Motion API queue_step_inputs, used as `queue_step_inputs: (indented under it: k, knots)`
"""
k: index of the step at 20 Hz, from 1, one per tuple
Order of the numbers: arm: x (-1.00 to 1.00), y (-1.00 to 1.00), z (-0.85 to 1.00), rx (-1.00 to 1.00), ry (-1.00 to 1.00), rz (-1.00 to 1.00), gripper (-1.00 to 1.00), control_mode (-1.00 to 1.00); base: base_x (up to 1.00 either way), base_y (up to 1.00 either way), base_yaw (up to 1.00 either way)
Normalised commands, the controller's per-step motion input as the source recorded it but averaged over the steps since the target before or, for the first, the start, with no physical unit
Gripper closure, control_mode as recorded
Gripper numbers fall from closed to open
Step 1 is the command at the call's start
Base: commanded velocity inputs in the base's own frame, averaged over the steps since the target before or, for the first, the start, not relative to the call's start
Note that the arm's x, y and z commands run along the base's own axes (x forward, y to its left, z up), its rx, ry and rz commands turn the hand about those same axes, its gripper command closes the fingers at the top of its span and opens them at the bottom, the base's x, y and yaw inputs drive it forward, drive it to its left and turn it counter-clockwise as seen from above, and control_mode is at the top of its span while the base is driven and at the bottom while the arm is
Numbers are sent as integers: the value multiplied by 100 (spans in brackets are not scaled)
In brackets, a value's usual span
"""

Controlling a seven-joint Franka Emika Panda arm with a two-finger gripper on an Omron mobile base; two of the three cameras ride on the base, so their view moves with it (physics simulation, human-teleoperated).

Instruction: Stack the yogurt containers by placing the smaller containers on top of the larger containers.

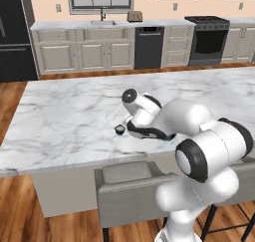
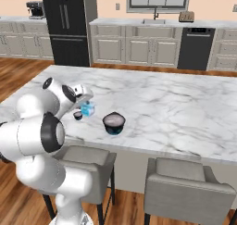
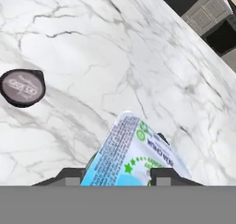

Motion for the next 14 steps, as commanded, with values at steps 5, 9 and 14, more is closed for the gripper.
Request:
queue_step_inputs:
  k: [5, 9, 14]
  knots:
    - [-43, -12, 68, 0, -5, -3, 100, -100, 0, 0, 0]
    - [-48, -28, 38, 0, 0, -4, 100, -100, 0, 0, 0]
    - [-47, -43, 24, 0, 0, -2, 100, -100, 0, 0, 0]
